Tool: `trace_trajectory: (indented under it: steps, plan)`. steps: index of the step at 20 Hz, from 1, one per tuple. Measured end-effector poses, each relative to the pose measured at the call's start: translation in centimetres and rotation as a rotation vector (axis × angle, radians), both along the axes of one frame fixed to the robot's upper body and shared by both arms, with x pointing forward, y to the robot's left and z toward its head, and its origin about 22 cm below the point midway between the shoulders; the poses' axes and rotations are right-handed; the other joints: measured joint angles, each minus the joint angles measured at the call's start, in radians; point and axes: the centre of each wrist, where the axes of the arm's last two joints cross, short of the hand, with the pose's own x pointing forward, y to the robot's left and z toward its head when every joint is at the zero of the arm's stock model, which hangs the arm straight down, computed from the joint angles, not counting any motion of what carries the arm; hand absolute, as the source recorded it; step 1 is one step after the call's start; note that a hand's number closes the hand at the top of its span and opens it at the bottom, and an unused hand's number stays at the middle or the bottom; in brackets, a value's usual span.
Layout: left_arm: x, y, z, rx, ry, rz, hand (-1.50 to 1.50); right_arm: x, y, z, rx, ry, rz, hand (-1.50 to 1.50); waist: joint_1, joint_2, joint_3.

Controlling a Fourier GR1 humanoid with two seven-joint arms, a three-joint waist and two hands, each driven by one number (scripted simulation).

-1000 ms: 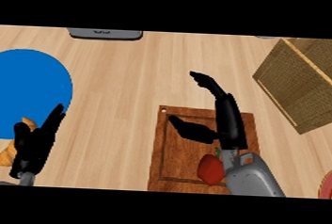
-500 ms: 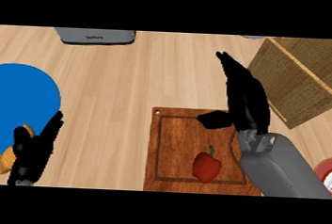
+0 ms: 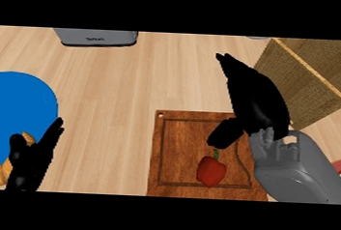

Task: Pick the bell pepper from the cutting board and place it in the basket

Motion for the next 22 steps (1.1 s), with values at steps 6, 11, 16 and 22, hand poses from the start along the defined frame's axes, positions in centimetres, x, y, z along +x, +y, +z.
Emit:
trace_trajectory:
  steps: [6, 11, 16, 22]
  plan:
    - [-0.4, 0.0, 0.1, -0.008, 0.007, 0.016, 0.00, -0.4, -0.9, 1.4, -0.014, 0.081, 0.056, -1.50, -0.009, 0.003, 0.001]
    - [-0.5, -0.1, 0.2, 0.001, 0.004, 0.020, 0.00, -1.1, -1.4, 2.5, -0.004, 0.113, 0.092, -1.50, -0.009, 0.005, 0.001]
    - [-0.4, -0.1, 0.4, 0.000, 0.005, 0.014, 0.00, -1.8, -1.7, 3.2, 0.011, 0.130, 0.102, -1.50, 0.000, 0.012, 0.002]
    - [-0.2, -0.4, 0.5, 0.001, 0.005, 0.003, 0.00, -2.8, -1.7, 2.8, 0.011, 0.143, 0.107, -1.50, 0.012, 0.018, 0.004]
